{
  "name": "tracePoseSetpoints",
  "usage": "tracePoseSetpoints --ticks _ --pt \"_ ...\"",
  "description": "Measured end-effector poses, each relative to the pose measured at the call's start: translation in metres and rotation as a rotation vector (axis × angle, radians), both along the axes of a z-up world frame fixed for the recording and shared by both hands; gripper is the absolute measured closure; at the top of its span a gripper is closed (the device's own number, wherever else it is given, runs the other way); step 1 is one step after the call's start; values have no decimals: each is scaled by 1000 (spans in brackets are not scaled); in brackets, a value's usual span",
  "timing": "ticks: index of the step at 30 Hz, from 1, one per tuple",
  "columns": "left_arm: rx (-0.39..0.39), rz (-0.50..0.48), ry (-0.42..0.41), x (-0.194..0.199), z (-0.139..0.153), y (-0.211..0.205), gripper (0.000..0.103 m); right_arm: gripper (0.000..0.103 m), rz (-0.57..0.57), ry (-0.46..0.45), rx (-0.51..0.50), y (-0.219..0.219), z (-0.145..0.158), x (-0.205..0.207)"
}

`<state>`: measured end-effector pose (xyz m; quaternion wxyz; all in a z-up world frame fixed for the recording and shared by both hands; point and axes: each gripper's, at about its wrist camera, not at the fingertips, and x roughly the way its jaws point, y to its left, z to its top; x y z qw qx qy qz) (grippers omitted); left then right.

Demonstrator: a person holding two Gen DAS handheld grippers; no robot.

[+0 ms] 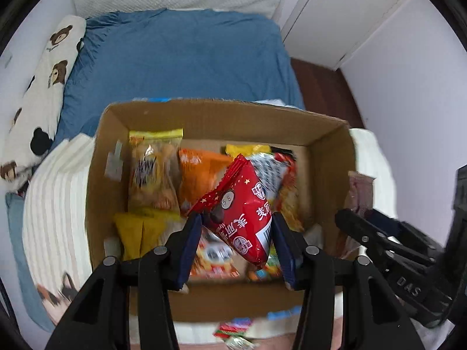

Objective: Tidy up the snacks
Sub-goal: 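Carry both packs into the cardboard box and open both tools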

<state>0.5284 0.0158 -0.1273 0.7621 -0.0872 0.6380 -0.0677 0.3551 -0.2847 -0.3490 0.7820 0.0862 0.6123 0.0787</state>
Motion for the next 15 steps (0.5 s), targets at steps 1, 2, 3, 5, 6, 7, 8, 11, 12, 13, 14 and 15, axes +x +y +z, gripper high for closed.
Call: tracePoseSetpoints --ticks 1,2,3,5,6,7,8,11,12,13,14,15 --pt "11 -5 13 7 -8 -1 57 44 6 10 -15 2 -6 10" --pt "11 -2 28 16 -17 -1 57 44 5 17 -20 2 -11 15" --pt "8 -1 39 22 -24 -1 57 44 2 26 -22 3 -16 20" --pt "5 1 63 33 -38 -1 56 44 -6 50 -21 4 -28 32" --pt "6 -2 70 36 -43 -2 55 44 -13 68 -19 3 -35 37" --pt "8 -13 83 39 -50 -3 55 43 -23 89 -23 2 -42 40" --pt "14 -19 97 42 -56 -5 55 40 -28 107 -30 1 -48 44" --pt "29 -24 135 46 -66 -5 48 15 -27 142 -32 1 -61 50" --pt "42 -26 133 46 -68 -5 33 14 -25 148 -38 2 -62 50" --pt "64 -27 127 46 -69 -5 28 13 -16 144 -53 5 -63 48" --pt "92 -21 112 46 -69 -2 17 12 -12 143 -58 7 -63 48" --pt "98 -15 104 44 -69 0 9 11 -9 143 -60 7 -62 48"
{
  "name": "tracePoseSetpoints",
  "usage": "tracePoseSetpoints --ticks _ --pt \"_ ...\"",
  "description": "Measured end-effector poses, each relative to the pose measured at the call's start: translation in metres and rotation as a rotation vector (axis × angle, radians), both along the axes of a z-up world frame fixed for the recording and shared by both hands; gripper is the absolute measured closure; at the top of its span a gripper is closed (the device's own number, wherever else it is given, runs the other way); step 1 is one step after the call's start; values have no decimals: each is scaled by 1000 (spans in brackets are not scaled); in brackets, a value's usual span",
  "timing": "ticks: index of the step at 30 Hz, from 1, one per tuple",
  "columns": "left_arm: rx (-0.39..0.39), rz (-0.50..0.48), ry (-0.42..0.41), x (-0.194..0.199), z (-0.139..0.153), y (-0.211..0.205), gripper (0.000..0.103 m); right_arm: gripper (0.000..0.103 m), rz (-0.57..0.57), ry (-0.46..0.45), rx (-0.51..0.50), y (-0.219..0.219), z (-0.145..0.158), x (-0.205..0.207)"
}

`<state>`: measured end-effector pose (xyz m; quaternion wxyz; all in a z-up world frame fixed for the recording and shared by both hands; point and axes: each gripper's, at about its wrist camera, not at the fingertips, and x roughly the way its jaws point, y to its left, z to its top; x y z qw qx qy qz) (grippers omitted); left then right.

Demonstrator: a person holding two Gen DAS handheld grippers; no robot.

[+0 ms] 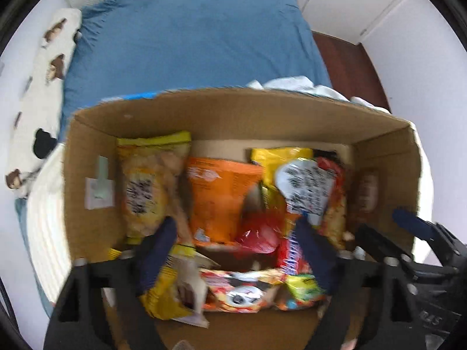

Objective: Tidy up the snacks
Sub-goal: 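Carry both packs into the cardboard box and open both tools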

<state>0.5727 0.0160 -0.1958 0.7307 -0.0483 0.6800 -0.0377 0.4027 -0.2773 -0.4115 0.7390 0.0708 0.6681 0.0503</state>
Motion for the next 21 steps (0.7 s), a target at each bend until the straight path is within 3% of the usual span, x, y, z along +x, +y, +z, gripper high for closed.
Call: tracePoseSetpoints --ticks 3,11,21 --pt "-35 29 1 -2 0 9 7 8 11 5 -6 3 0 -3" --pt "-23 45 -51 -23 25 20 7 6 24 -21 -50 7 11 -16" --pt "64 51 -276 -74 92 24 7 5 53 -134 -82 14 58 -65"
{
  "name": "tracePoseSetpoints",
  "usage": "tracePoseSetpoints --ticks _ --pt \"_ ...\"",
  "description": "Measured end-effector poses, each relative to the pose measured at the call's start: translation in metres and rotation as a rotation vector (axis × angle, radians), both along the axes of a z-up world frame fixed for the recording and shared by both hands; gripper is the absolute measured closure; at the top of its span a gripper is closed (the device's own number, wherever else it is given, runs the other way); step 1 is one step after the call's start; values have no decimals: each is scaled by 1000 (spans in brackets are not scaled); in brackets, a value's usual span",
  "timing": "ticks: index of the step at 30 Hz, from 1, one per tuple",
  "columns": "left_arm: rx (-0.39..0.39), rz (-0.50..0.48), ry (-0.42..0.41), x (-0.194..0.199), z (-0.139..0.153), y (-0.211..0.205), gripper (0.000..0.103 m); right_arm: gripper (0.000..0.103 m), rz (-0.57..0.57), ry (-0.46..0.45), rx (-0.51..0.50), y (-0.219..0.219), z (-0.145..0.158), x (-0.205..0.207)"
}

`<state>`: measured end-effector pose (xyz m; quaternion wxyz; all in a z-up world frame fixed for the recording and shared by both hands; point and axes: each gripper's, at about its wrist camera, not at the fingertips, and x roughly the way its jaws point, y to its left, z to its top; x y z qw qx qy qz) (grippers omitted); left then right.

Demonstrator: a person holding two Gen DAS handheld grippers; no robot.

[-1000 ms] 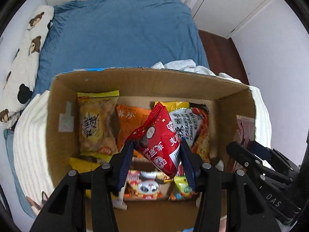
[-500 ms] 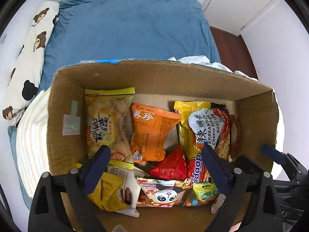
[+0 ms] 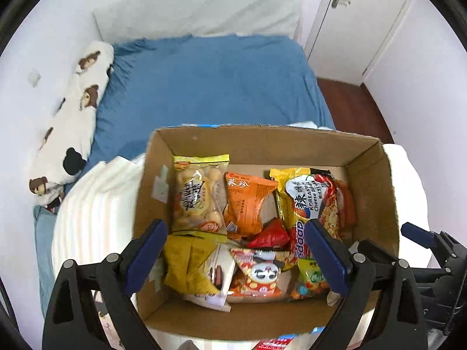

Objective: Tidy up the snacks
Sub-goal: 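Carry both packs into the cardboard box and open both tools, then grasp the red spicy strip pack with the left tool while the right grasps the small white pack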

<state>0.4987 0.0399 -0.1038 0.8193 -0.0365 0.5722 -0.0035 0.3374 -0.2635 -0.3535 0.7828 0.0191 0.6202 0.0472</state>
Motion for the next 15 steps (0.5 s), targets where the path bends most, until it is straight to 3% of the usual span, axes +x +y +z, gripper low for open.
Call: tracePoseSetpoints --ticks 7,15 --pt "38 3 -116 -66 30 3 7 5 -12 -106 47 2 35 -59" --pt "46 49 -179 -137 35 11 7 5 -21 -132 96 -1 41 -122"
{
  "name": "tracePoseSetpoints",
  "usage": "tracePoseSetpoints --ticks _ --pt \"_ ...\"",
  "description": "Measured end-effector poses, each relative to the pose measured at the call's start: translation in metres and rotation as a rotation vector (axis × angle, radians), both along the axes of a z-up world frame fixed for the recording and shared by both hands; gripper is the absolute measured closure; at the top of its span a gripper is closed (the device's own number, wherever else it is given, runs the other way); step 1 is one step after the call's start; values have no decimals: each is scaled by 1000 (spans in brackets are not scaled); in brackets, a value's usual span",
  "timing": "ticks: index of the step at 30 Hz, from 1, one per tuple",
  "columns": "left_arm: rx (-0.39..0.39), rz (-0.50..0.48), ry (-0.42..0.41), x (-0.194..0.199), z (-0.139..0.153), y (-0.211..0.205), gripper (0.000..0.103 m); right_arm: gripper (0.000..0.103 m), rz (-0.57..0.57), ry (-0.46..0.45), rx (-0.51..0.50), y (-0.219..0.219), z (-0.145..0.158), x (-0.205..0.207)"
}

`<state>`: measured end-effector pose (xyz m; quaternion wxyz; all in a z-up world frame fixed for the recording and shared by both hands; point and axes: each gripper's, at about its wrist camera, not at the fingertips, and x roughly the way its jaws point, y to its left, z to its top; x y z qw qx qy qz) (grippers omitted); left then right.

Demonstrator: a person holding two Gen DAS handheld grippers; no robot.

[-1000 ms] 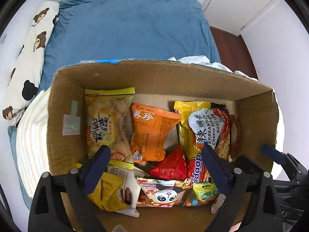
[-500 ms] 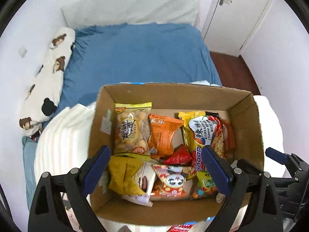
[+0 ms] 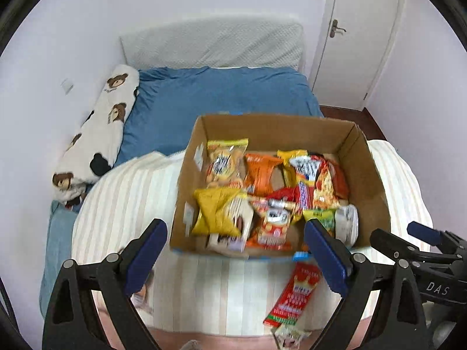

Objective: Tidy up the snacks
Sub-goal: 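Grasp the red spicy strip pack with the left tool while the right grasps the small white pack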

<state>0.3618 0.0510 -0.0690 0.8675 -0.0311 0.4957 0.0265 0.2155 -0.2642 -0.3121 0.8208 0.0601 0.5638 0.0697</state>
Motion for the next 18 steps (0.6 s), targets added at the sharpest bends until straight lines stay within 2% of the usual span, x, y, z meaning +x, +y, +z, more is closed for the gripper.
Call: tracePoseSetpoints --ticks 4,6,8,11,14,16,18 --pt "5 22 24 -31 -15 2 7 5 10 40 33 3 -18 -34" --pt "43 35 37 -48 -31 0 7 5 11 74 44 5 -33 -47" --pt "89 41 65 -61 -52 -1 7 5 3 148 72 6 -63 -65" --pt "132 55 152 -82 -98 2 7 5 -13 251 117 9 -109 -89" --pt "138 81 245 -97 -137 10 7 5 -33 332 150 14 -150 -108" --pt "142 96 279 -105 -154 14 7 6 -55 391 188 17 -177 -115" --pt "149 110 311 -112 -168 18 7 9 -65 407 205 21 -192 -118"
